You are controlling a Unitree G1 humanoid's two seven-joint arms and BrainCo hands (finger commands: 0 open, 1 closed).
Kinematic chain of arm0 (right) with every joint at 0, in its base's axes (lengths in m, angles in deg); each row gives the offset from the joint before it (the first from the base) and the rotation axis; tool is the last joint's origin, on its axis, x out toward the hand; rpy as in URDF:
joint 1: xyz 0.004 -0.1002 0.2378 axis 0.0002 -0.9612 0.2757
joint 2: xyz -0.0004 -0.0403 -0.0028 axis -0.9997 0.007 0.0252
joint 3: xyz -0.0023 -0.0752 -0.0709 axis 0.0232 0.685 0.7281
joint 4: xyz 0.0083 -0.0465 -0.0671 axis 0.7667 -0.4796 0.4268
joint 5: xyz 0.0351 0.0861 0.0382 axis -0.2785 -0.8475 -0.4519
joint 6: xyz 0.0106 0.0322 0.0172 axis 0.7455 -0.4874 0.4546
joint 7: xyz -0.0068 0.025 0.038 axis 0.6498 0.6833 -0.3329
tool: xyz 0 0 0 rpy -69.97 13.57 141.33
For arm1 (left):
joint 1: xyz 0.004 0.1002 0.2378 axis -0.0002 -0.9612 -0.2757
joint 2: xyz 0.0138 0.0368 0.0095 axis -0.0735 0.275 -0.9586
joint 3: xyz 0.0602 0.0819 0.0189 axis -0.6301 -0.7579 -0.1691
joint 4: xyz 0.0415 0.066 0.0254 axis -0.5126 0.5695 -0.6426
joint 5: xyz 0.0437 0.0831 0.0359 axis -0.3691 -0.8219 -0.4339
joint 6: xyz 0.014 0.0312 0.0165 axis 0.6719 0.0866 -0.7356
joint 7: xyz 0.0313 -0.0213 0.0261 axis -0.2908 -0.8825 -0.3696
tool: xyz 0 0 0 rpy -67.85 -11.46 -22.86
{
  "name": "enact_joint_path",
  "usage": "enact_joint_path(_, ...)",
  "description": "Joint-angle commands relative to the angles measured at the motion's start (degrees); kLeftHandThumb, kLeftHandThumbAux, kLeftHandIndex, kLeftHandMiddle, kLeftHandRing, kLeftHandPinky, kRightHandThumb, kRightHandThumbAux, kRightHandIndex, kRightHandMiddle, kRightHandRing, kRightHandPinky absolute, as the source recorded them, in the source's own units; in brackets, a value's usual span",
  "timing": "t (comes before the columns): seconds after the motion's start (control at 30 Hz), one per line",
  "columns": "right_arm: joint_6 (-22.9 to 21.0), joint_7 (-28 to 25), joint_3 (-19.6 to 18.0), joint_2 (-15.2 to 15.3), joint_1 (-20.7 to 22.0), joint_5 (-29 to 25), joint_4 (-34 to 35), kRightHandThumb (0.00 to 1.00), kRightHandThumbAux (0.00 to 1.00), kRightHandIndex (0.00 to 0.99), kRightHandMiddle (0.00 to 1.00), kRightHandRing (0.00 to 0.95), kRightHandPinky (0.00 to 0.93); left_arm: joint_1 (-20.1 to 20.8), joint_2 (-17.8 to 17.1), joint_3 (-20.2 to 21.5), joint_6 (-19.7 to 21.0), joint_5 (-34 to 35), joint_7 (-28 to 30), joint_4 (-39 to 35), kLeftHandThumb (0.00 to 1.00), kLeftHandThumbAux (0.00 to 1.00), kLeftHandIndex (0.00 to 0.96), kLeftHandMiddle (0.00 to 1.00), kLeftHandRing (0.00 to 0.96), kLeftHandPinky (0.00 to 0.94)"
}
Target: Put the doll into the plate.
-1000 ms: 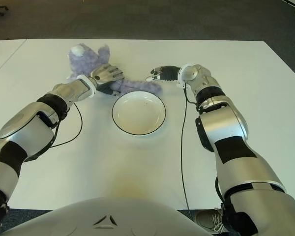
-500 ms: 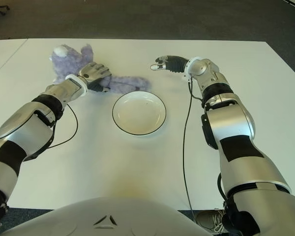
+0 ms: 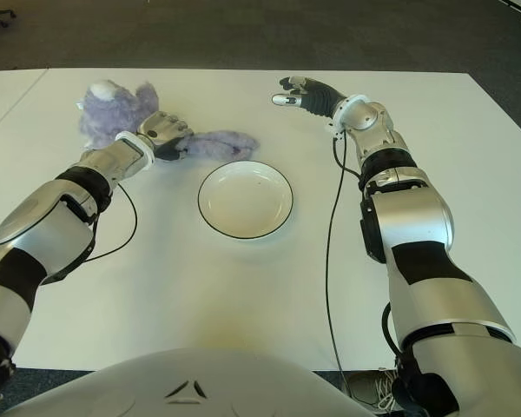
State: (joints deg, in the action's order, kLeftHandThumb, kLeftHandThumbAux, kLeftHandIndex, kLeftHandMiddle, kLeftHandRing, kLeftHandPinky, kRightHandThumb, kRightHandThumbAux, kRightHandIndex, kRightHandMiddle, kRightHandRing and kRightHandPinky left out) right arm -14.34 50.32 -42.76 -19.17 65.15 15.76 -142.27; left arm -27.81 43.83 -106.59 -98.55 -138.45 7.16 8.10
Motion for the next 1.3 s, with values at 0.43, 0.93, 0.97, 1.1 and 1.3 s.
enact_joint_path(0.43, 2.04, -2.26, -5.13, 0.69, -0.53, -4.96, 0.74, 0.016, 0.288, 0.0, 0.0, 0.0, 0.023, -2.71, -0.89, 1.91, 3.87, 0.51, -0.03, 1.49, 0.938, 0.657, 0.399, 0.453, 0.489, 0.47)
enact_joint_path(0.93, 2.18, -2.32, -5.4, 0.45, -0.58, -4.78, 0.87, 0.016, 0.287, 0.0, 0.0, 0.0, 0.025, -2.85, -1.22, 1.94, 3.68, 0.46, -0.29, 1.46, 0.938, 0.657, 0.399, 0.453, 0.489, 0.47)
enact_joint_path(0.97, 2.18, -2.33, -5.41, 0.45, -0.58, -4.78, 0.87, 0.016, 0.287, 0.0, 0.0, 0.0, 0.025, -2.85, -1.22, 1.94, 3.68, 0.46, -0.29, 1.46, 0.938, 0.657, 0.399, 0.453, 0.489, 0.47)
enact_joint_path(1.1, 2.18, -2.33, -5.41, 0.44, -0.58, -4.77, 0.87, 0.016, 0.287, 0.0, 0.0, 0.0, 0.025, -2.85, -1.22, 1.95, 3.68, 0.46, -0.29, 1.46, 0.938, 0.657, 0.399, 0.453, 0.489, 0.47)
enact_joint_path(1.3, 2.09, -0.47, -6.84, -0.15, -1.94, -6.12, 0.96, 0.039, 0.397, 0.002, 0.0, 0.011, 0.065, 7.17, -0.69, 1.31, 5.69, -1.9, -6.18, -1.29, 0.854, 0.668, 0.401, 0.552, 0.62, 0.568)
